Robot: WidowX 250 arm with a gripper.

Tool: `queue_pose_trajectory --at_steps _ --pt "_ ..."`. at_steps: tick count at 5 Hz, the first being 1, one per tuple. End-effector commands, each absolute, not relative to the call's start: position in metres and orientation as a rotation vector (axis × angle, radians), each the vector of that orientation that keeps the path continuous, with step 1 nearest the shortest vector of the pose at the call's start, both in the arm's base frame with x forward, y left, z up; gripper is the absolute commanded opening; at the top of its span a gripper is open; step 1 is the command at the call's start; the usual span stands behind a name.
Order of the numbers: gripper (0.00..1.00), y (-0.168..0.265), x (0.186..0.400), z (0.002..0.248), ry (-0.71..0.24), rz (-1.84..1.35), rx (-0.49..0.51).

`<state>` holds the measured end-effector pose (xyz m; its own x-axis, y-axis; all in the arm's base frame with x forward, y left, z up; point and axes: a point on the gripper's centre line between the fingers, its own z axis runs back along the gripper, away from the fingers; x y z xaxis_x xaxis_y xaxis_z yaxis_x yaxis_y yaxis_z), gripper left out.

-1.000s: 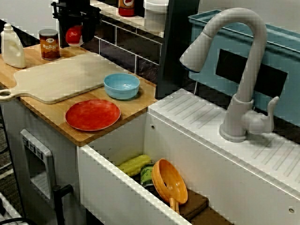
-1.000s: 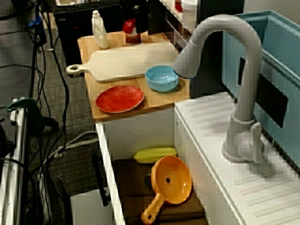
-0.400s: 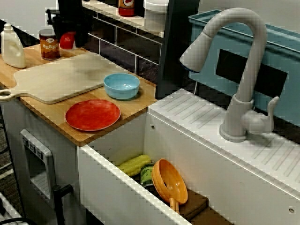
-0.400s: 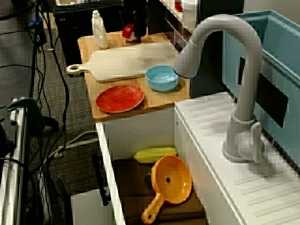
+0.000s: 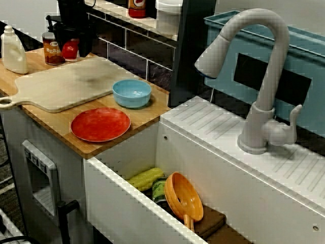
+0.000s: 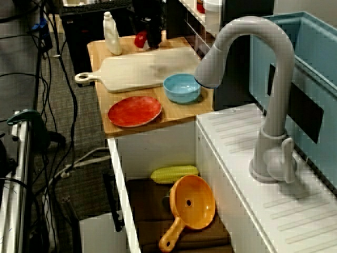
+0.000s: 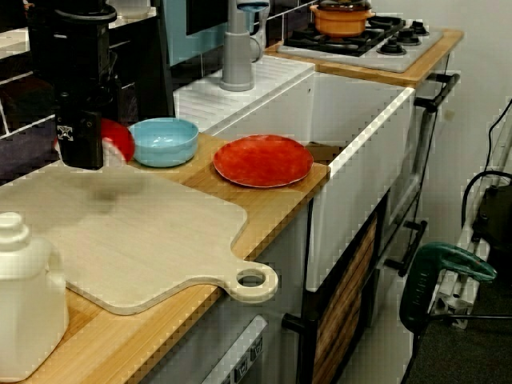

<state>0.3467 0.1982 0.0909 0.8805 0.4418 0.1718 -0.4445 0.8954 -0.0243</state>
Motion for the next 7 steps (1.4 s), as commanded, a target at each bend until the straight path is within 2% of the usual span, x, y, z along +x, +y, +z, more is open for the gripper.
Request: queue_pose_trajectory --at_steps 1,7 --pt "0.0 0.206 0.345 0.118 -0.261 0.461 0.059" --pt "0.0 0.205 0.35 0.091 -0.252 0.471 0.119"
